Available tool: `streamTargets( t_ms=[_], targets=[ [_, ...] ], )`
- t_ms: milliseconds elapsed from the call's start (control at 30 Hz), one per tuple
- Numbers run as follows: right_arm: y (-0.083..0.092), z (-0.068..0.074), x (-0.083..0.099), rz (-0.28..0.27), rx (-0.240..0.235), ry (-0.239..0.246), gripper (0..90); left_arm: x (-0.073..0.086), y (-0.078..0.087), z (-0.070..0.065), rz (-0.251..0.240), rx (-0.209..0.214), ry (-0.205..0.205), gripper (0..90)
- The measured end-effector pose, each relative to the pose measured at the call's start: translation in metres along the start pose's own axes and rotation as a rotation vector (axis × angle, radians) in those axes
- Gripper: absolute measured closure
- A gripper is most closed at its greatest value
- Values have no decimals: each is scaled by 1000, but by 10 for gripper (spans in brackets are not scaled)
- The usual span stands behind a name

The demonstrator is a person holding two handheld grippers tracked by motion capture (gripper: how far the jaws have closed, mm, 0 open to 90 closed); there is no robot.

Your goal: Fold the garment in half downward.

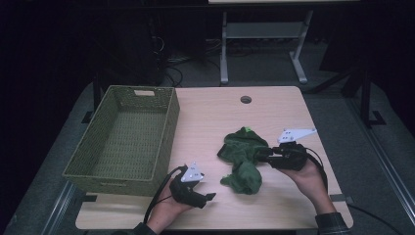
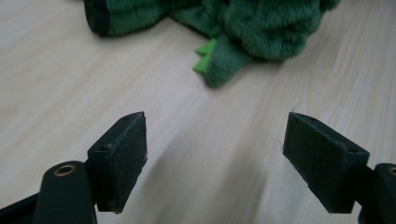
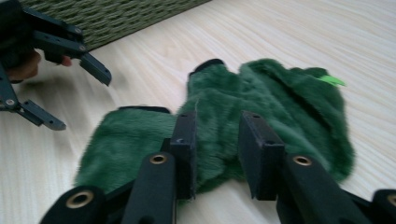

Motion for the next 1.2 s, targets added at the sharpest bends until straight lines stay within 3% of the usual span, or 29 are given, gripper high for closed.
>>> streamTargets(
  t_ms=[133, 300, 433, 733, 1067, 1133, 1200],
  targets=[
    [-1, -12, -1, 0, 19, -21, 646, -16, 0, 8, -9, 43, 4, 304],
    [-1, -26, -6, -17, 43, -39, 647, -43, -2, 22, -15, 34, -20, 321],
    [-4, -36, -6, -5, 59, -42, 632, -62, -6, 32, -18, 52, -20, 375],
    [-17, -51, -9, 5, 83, -53, 612, -100, -13, 58, -30, 9, -56, 436],
    [-41, -59, -13, 53, 102, -60, 597, -113, -26, 95, -14, -27, -26, 467],
    [-45, -60, -14, 40, 104, -57, 596, -114, -31, 104, -11, -29, -13, 472],
    [-52, -61, -15, 66, 106, -57, 590, -115, -35, 111, -8, -30, -11, 480]
  ],
)
Point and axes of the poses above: each handheld gripper's, and its own axes: y roughly backward along the jaws, x roughly out of its underside, z roughly to its left, the point moved 3 cm from there along -y, roughly forward along the jaws, and after that the axes turned 15 degrees about x, right-handed, at the moved point
